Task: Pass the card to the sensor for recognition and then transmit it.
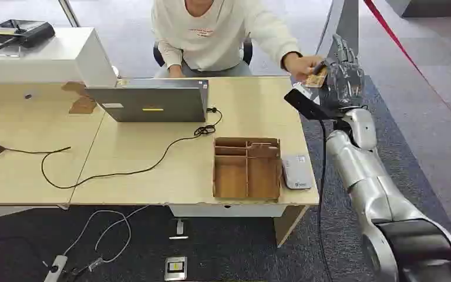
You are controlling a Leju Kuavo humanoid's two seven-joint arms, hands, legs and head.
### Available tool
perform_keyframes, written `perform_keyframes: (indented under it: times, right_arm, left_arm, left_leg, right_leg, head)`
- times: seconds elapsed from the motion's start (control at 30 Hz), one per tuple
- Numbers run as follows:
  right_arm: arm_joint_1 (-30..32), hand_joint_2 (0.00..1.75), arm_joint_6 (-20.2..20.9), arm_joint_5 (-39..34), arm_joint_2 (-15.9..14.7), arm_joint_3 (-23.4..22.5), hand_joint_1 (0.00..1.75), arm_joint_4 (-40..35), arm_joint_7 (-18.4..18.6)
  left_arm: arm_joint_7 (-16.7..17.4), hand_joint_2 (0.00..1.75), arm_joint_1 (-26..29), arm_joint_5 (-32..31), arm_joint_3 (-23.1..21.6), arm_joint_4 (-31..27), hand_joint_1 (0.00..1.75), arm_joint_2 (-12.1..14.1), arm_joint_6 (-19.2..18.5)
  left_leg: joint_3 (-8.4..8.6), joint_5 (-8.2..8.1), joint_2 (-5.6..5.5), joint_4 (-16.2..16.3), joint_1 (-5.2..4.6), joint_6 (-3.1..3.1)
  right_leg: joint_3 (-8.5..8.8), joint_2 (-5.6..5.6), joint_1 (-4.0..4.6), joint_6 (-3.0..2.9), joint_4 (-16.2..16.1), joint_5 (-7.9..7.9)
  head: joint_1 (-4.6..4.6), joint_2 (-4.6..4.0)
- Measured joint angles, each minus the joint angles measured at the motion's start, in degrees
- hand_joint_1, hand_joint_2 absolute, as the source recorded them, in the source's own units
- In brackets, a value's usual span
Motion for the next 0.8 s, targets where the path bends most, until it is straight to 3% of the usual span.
perform_keyframes:
  times: [0.3,0.33,0.57,0.8]
  right_arm:
    - [0.00,1.75,0.13,-0.70,-0.04,-0.04,1.75,0.09,0.17]
    - [-0.01,1.75,0.33,-0.98,-0.04,-0.04,1.75,0.06,0.17]
    - [-0.31,1.75,4.66,-4.72,-0.42,-0.09,1.75,-0.35,-1.12]
    - [-0.35,1.75,5.36,-5.18,-0.87,-0.26,1.75,-0.96,-1.36]
  left_arm:
    - [0.00,1.75,-0.15,-0.26,-0.22,0.00,0.00,0.00,0.00]
    - [0.02,0.00,-0.17,-0.26,-0.24,0.00,0.00,0.00,0.00]
    - [0.18,0.00,-0.13,-0.11,-0.33,0.00,0.00,0.00,0.00]
    - [0.20,0.00,-0.11,-0.11,-0.46,0.00,0.00,0.00,0.00]
  left_leg:
    - [0.00,0.00,0.00,0.01,0.00,0.00]
    - [0.00,0.00,0.00,0.01,0.00,0.00]
    - [0.00,0.00,-0.01,0.01,0.00,0.00]
    - [0.00,0.00,-0.01,0.01,0.00,0.00]
  right_leg:
    - [0.00,0.00,0.00,0.00,0.00,0.00]
    - [0.00,0.00,0.00,0.00,0.00,0.00]
    - [0.00,0.00,0.00,0.00,0.00,0.00]
    - [0.00,0.00,0.00,0.00,0.00,0.00]
  head:
    - [0.00,0.00]
    - [0.00,0.00]
    - [0.02,0.00]
    - [0.02,0.00]
